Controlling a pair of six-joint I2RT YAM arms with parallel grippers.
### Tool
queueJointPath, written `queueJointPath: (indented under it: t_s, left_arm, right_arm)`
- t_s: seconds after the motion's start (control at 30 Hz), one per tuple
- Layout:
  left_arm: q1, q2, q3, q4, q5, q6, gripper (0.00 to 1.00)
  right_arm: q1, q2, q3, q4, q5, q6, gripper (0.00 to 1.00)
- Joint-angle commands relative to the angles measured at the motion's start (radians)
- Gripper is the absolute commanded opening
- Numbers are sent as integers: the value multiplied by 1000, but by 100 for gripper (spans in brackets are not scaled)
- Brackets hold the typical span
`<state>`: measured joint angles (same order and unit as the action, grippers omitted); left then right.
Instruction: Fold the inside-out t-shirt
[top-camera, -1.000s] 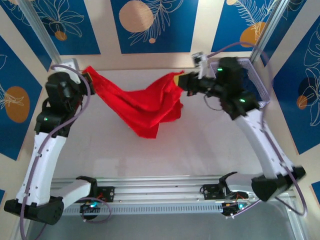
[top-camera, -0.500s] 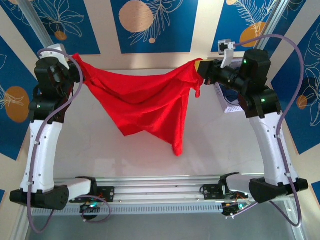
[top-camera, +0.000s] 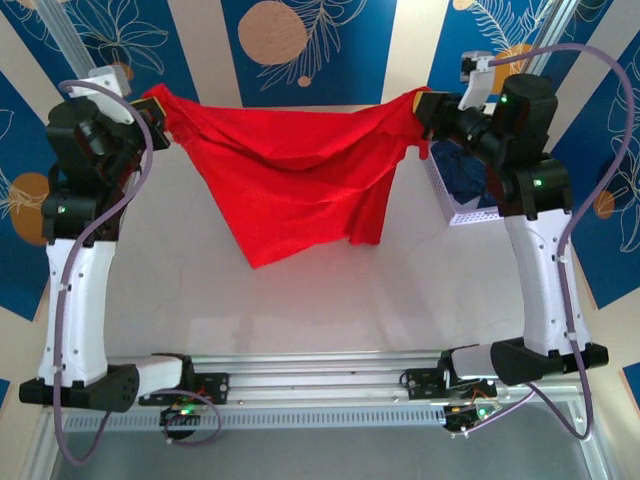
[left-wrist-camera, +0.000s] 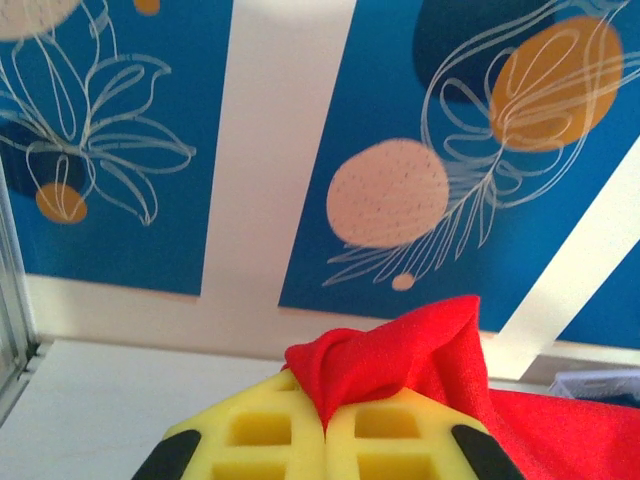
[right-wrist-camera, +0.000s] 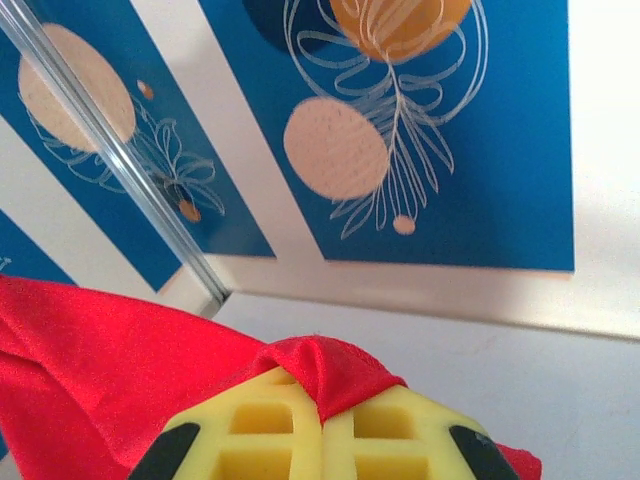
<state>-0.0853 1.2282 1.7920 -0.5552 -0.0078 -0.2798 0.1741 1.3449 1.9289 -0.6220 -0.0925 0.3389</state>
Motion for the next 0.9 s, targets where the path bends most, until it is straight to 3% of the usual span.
queueJointPath:
  t_s: [0.0,0.5,0.7,0.8,0.87]
  left_arm:
    - [12,-70,40,49,-16,-3,0]
    - [12,-225,-16,78,75,-38,0]
    - [12,-12,-11,65,1,-3,0]
    - [12,193,39,99,-55,18,0]
    - [12,377,144,79,-56,16,0]
  right_arm:
    - [-8,-18,69,5,44,-29,0]
    - [-7,-197,-51,47,12,-28,0]
    - [-11,-85,-90,98,130,-58,0]
    - [-32,82,-42,140,217,-72,0]
    - [-49,250,53,136,251,-65,7]
